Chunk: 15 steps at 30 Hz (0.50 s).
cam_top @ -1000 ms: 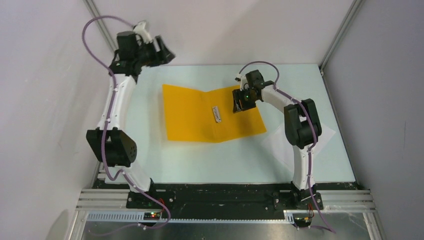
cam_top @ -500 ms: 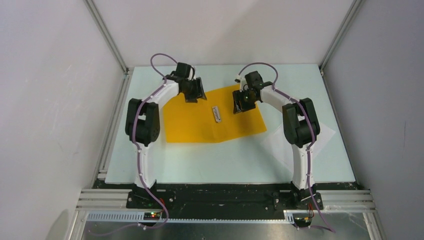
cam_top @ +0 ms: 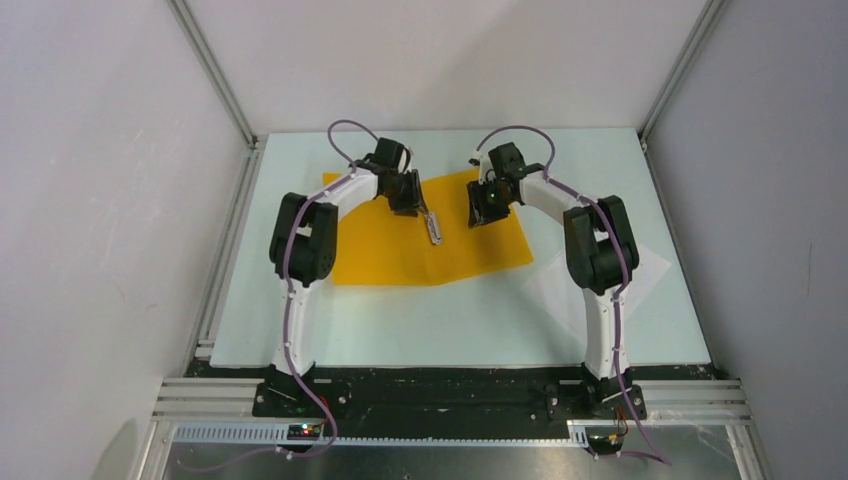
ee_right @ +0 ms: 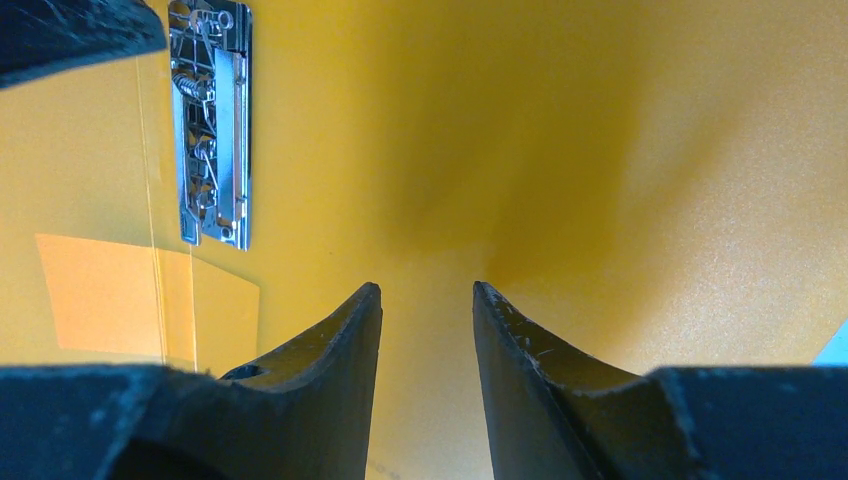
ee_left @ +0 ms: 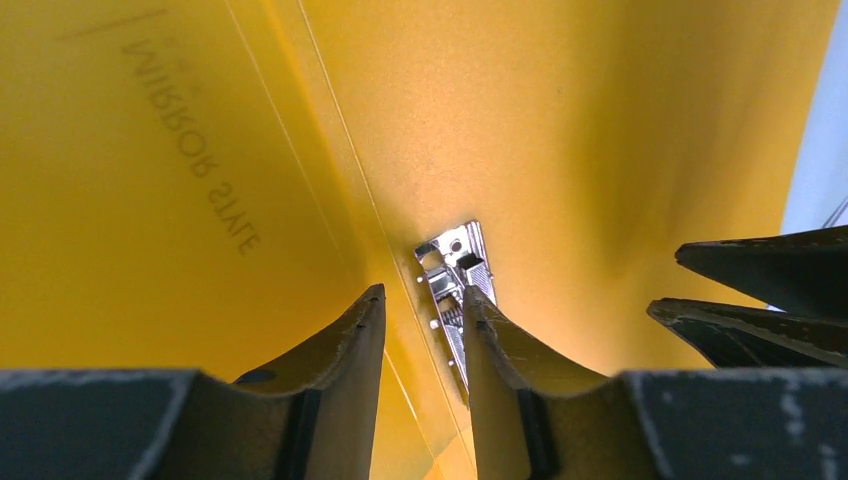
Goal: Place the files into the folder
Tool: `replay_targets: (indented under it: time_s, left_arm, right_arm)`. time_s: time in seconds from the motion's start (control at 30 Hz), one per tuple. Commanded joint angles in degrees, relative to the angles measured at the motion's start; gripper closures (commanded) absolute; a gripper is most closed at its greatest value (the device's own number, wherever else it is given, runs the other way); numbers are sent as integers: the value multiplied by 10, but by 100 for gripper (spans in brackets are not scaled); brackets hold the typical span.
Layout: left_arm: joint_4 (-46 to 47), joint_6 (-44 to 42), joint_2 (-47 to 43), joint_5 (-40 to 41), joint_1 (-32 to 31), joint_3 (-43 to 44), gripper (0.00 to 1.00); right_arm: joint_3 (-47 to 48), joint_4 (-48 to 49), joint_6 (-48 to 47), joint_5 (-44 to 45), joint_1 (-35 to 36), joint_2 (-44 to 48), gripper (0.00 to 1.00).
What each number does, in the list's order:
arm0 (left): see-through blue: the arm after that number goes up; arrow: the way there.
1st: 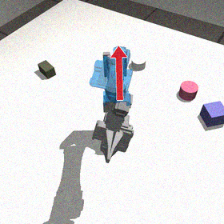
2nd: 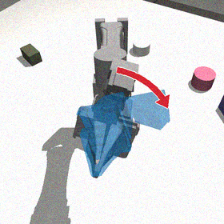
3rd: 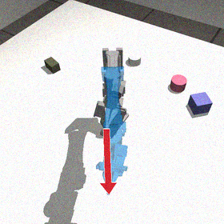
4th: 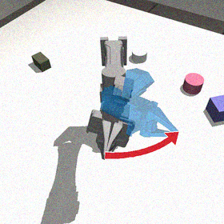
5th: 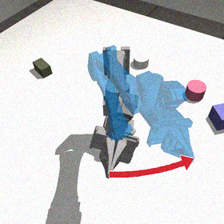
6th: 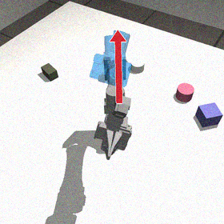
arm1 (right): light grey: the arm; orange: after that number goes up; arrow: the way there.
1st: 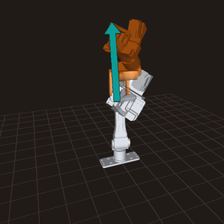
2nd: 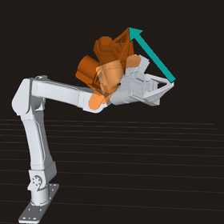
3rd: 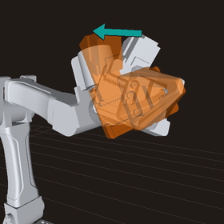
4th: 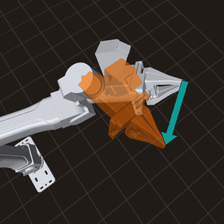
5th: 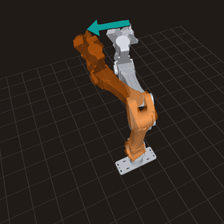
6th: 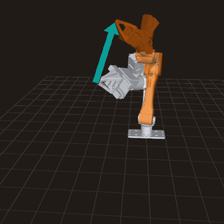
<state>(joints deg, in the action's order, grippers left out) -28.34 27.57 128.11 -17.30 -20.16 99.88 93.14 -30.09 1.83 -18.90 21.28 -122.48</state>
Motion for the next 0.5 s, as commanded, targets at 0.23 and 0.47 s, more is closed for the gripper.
replay_targets:
  time_s: [0.23, 0.47]
  left_arm:
    - [22, 23, 28, -2, -10, 20, 71]
    - [22, 28, 27, 9, -10, 17, 78]
  right_arm:
    - [36, 6, 8, -3, 6, -21, 56]
    - [39, 4, 7, -1, 8, -23, 56]
